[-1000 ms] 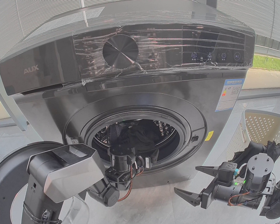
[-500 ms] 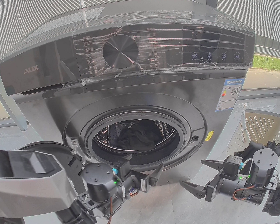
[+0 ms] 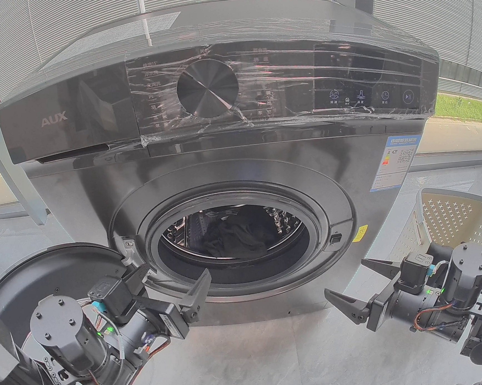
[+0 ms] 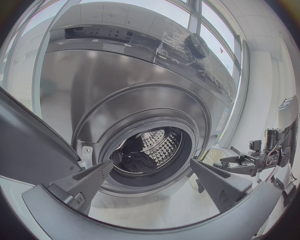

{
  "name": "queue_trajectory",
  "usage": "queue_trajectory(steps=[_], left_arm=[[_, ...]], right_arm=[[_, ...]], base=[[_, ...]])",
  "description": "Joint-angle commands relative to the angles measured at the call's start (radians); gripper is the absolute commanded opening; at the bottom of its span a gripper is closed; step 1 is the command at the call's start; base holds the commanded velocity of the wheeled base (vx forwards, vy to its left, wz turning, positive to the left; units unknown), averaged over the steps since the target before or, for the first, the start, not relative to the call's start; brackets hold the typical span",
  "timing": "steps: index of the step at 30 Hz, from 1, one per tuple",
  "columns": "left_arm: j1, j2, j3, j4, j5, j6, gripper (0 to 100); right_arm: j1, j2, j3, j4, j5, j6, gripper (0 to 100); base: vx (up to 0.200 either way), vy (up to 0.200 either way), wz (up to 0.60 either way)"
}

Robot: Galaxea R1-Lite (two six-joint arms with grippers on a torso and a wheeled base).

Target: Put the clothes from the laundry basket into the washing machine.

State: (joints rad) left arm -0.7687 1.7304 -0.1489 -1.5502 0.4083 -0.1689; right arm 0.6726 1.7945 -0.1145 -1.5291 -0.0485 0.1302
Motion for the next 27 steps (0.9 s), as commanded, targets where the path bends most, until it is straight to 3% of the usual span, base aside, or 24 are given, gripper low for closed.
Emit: queue_trajectory(steps=[1,3,12,14,17,21,24,27], left_arm=[[0.02,-0.043,0.022,-0.001,-0.022,-0.003,100],[0.028,-0.043,0.017,-0.001,-0.034,-0.001,100],[0.028,-0.032,0.031,-0.001,-0.045,0.002,100],[0.029,-0.048,0.031,-0.001,-0.039,0.011,100],[0.031,-0.104,0.066,-0.001,-0.032,0.055,100],[0.042,-0.195,0.147,-0.001,-0.034,0.058,100],[0.105,-0.311,0.149,0.056,-0.026,0.04,100],[0.16,-0.474,0.149,0.17,-0.057,0.051,100]], right_arm=[[-0.004,-0.009,0.001,0.001,0.001,0.0,100],[-0.004,-0.009,-0.002,0.0,0.001,0.0,100],[-0.004,-0.015,0.002,0.001,-0.001,0.0,100],[-0.005,-0.026,-0.004,-0.003,-0.004,0.0,100],[-0.024,-0.058,-0.011,-0.006,-0.005,-0.001,100],[-0.051,-0.119,0.013,0.003,-0.007,-0.004,100],[-0.1,-0.199,0.102,0.004,-0.007,-0.026,100],[-0.134,-0.307,0.114,0.057,-0.008,-0.026,100]], base=[[0.0,0.0,0.0],[0.0,0.0,0.0],[-0.2,0.0,0.0],[-0.2,0.0,0.0],[-0.2,0.0,0.0],[-0.2,0.0,0.0],[-0.2,0.0,0.0],[-0.2,0.0,0.0]])
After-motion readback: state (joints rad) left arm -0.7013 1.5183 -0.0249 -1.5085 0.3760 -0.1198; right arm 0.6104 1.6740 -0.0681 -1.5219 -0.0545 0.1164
